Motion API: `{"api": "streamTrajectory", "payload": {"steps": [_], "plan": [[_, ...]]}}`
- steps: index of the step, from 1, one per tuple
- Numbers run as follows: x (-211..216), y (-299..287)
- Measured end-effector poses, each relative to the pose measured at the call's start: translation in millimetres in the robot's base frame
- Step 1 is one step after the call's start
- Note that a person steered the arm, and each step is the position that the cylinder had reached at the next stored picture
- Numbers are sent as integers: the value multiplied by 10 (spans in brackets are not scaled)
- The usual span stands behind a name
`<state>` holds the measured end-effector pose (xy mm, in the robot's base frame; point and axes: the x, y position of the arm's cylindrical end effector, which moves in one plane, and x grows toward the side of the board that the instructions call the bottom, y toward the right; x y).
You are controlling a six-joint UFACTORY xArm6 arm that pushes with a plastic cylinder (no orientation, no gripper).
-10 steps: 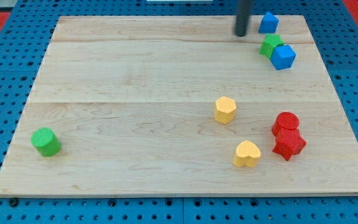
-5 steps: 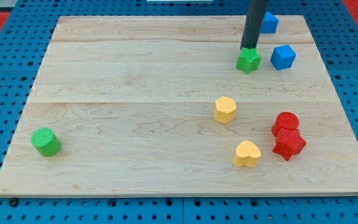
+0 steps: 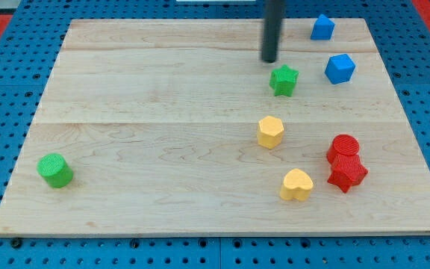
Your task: Place the green star to the right of the green circle
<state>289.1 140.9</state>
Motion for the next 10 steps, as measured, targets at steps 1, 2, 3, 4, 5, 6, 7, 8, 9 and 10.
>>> {"api": "streamTrajectory", "payload": {"steps": [1,2,3,4,5,6,7,8,9,10], "plan": [[353,-54],[793,-664],[854,-211],[898,24],[1134,-1041],[1288,-2266],[1033,-2164],[917,-1544],[1172,-1132],[1510,-1626]]}}
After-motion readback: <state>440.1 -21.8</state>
